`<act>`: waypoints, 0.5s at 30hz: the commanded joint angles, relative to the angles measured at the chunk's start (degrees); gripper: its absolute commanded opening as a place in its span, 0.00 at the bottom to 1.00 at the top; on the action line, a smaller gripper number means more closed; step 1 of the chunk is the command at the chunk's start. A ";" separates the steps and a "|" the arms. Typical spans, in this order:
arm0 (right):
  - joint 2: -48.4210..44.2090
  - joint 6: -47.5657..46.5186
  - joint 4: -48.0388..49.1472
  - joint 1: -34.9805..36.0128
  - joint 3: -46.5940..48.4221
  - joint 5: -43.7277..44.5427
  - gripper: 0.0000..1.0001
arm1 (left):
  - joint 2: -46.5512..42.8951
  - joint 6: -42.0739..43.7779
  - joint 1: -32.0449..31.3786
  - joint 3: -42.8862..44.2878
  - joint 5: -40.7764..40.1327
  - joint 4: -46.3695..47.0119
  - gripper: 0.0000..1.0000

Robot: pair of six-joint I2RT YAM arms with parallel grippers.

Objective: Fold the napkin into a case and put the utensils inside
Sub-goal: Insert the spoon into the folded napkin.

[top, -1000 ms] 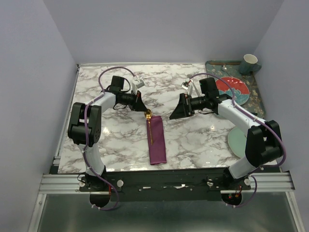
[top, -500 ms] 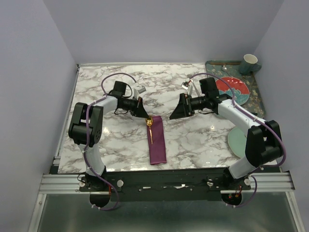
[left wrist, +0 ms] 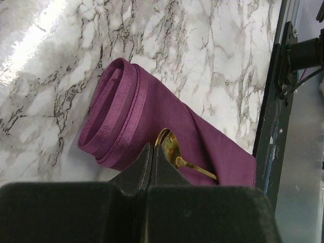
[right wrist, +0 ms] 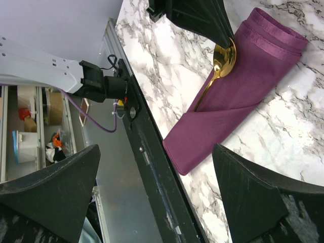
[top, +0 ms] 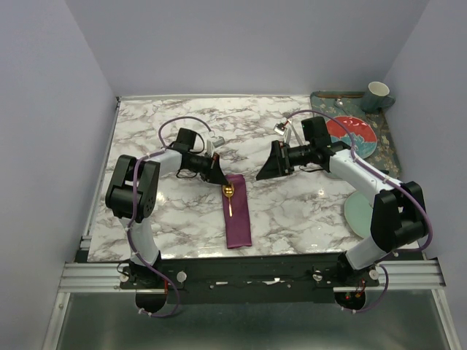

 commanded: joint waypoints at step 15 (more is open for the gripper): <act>5.31 -12.15 -12.50 -0.69 15.27 22.00 0.98 | -6.86 -1.71 -0.86 1.63 -6.58 0.20 0.48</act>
